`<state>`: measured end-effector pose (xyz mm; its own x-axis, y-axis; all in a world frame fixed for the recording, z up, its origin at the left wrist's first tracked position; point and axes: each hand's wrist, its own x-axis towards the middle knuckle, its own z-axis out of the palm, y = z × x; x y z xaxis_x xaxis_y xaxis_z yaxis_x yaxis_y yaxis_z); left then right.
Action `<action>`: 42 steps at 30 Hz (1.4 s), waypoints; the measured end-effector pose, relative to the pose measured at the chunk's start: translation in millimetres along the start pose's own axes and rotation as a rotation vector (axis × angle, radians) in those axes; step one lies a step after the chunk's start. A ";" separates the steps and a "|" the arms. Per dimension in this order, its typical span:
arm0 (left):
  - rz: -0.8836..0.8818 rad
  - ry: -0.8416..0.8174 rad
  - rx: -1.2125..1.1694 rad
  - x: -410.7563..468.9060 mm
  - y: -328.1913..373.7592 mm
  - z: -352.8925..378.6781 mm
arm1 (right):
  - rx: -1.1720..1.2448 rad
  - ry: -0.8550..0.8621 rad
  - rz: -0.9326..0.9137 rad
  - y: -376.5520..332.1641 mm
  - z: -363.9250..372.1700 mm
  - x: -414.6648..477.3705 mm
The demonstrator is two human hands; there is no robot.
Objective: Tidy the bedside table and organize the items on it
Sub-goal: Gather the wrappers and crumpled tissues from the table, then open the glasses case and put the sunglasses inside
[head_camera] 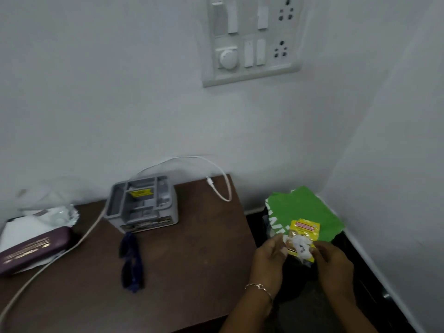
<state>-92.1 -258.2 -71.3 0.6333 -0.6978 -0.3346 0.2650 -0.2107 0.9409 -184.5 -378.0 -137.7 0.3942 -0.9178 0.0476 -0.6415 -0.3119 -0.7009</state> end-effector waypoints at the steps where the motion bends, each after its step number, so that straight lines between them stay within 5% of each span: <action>1: 0.017 0.022 -0.023 -5.2 5.8 -11.2 | 0.036 0.017 -0.015 -14.4 -0.3 -3.6; 12: 0.214 0.564 0.020 -96.0 58.1 -238.0 | 0.527 -0.138 -0.184 -214.1 47.3 -89.8; 21: 0.071 1.037 0.156 -142.7 21.2 -424.1 | 0.547 -0.648 -0.250 -346.4 164.7 -202.9; 31: -0.080 1.016 0.112 -135.7 -17.3 -477.6 | 0.215 -0.797 -0.276 -383.7 237.4 -220.1; 42: -0.029 0.995 0.206 -134.7 -6.1 -468.8 | 0.406 -0.753 -0.229 -386.2 233.6 -223.9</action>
<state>161.8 158.0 -56.2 0.9712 0.1760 -0.1603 0.2191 -0.3975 0.8910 128.7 5.3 -44.0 0.9049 -0.3932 -0.1632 -0.2668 -0.2251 -0.9371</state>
